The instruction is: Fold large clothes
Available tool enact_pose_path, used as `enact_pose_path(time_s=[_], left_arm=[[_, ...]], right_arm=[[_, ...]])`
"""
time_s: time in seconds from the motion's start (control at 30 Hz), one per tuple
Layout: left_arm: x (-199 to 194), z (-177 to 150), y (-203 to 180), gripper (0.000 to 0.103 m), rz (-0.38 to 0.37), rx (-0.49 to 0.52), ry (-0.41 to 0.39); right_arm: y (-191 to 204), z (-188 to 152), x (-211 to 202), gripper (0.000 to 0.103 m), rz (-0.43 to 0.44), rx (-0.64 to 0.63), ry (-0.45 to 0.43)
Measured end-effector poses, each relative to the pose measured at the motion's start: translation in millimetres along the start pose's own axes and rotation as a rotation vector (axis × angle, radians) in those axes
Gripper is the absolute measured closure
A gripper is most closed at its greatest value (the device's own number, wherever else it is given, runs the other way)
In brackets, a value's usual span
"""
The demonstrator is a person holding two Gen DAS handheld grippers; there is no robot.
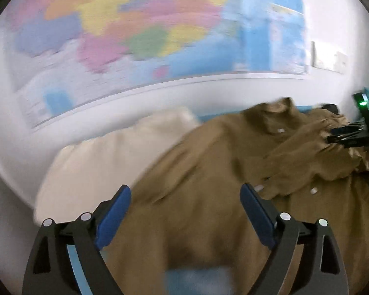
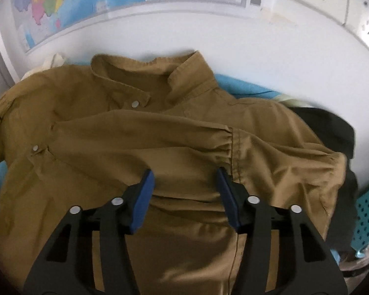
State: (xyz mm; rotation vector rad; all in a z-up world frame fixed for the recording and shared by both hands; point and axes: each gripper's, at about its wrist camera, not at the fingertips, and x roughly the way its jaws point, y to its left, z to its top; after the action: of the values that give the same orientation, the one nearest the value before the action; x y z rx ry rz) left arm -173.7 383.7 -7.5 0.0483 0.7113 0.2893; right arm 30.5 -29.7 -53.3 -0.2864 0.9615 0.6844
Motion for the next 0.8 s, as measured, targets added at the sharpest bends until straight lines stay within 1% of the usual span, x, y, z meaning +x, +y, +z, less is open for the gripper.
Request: enact_pose_path(time_s=[0.03, 0.07, 0.13, 0.2, 0.27, 0.3, 0.33, 0.37, 0.4, 0.43, 0.47, 0.5, 0.53, 0.57, 0.6, 0.7, 0.77, 0.8], left_arm=[[-4.5, -7.6, 13.5, 0.014, 0.017, -0.015, 0.008], [-9.9, -14.7, 23.7, 0.014, 0.028, -0.025, 0.018], [-14.4, -33.8, 39.6, 0.014, 0.044, -0.037, 0.052], [-16.5, -52.1, 47.0, 0.014, 0.036, -0.029, 0.1], [-11.3, -69.4, 47.4, 0.015, 0.03, 0.003, 0.147], [-9.6, -77.4, 46.8, 0.021, 0.028, 0.023, 0.167], [-9.4, -85.2, 47.1, 0.028, 0.017, 0.039, 0.178], [-8.7, -88.6, 46.9, 0.045, 0.0, 0.042, 0.181], [-8.9, -90.6, 47.6, 0.065, -0.029, 0.034, 0.182], [-9.3, -91.5, 47.2, 0.074, -0.061, 0.024, 0.183], [-10.6, -90.2, 47.9, 0.078, -0.079, 0.018, 0.178], [-12.4, -88.6, 48.9, 0.081, -0.085, 0.015, 0.17], [-11.7, -86.2, 47.4, 0.083, -0.096, 0.01, 0.166], [-14.2, -84.3, 49.2, 0.085, -0.12, -0.005, 0.166], [-15.7, -82.9, 49.9, 0.087, -0.137, -0.017, 0.167], [-19.1, -77.2, 50.3, 0.089, -0.191, -0.034, 0.165], [-21.8, -74.0, 48.8, 0.09, -0.237, -0.045, 0.161], [-22.6, -72.3, 47.4, 0.09, -0.247, -0.045, 0.158]], right_arm=[[8.9, -0.2, -11.5, 0.044, 0.023, -0.014, -0.022], [17.3, -1.0, -19.8, 0.04, 0.042, -0.031, -0.036], [41.9, -3.1, -35.4, 0.036, 0.093, -0.088, -0.061], [76.3, -9.5, -43.1, 0.034, 0.17, -0.161, -0.055], [107.7, -14.3, -44.3, 0.034, 0.27, -0.218, -0.03], [127.7, -18.1, -43.4, 0.033, 0.334, -0.26, -0.006], [145.3, -23.3, -43.6, 0.033, 0.377, -0.293, 0.009], [167.7, -27.6, -41.5, 0.031, 0.431, -0.333, 0.029], [192.0, -31.5, -37.8, 0.031, 0.481, -0.371, 0.052], [208.5, -33.8, -35.9, 0.031, 0.522, -0.395, 0.065], [229.6, -33.1, -32.6, 0.031, 0.575, -0.417, 0.081], [255.3, -37.0, -29.3, 0.031, 0.639, -0.445, 0.103], [270.6, -38.7, -26.7, 0.03, 0.678, -0.457, 0.112], [290.7, -39.8, -21.7, 0.026, 0.726, -0.468, 0.122], [314.6, -43.7, -18.9, 0.024, 0.783, -0.476, 0.133], [363.9, -58.3, -17.6, 0.023, 0.889, -0.51, 0.148], [384.9, -63.5, -15.8, 0.022, 0.905, -0.511, 0.131], [393.5, -65.9, -13.2, 0.022, 0.912, -0.503, 0.123]])
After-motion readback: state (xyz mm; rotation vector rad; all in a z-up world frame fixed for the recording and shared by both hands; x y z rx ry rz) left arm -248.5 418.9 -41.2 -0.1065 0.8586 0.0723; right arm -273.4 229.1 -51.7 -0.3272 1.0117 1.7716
